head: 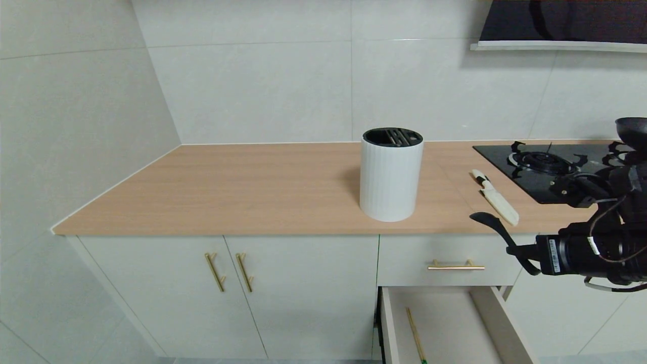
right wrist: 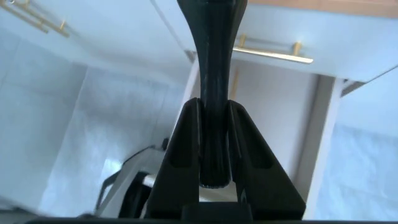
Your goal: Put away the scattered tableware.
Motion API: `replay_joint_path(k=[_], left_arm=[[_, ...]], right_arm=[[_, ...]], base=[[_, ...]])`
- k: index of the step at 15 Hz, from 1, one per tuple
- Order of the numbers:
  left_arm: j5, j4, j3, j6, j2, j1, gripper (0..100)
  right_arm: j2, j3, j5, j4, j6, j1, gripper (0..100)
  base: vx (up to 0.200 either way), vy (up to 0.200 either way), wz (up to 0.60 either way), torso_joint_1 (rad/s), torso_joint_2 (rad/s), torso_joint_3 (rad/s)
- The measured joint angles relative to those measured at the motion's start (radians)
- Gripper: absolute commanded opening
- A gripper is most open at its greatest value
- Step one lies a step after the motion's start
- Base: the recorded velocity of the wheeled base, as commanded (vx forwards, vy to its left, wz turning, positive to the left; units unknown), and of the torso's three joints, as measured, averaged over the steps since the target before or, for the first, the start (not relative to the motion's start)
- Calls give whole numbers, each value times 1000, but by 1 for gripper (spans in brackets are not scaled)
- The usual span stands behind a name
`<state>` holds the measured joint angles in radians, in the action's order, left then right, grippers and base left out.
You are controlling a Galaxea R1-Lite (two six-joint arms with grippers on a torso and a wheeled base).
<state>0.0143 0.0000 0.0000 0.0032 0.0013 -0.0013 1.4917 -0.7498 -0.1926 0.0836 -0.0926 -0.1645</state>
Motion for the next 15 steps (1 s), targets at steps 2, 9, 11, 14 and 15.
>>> replay_joint_path(k=[2,9,11,14,15], left_arm=[[0,0,0,0,0,0,100],[0,0,0,0,0,0,100],[0,0,0,0,0,1,100],[0,0,0,0,0,0,100],[-1,0,0,0,0,0,100]], right_arm=[[24,11,32,20,1,1,0],[138,36,117,116,7,-1,0],[157,45,119,127,9,-1,0],[176,50,118,128,8,0,0],[180,52,118,128,9,-1,0]], base=[[0,0,0,0,0,0],[0,0,0,0,0,0],[0,0,0,0,0,0],[0,0,0,-89,213,112],[0,0,0,-183,442,242]])
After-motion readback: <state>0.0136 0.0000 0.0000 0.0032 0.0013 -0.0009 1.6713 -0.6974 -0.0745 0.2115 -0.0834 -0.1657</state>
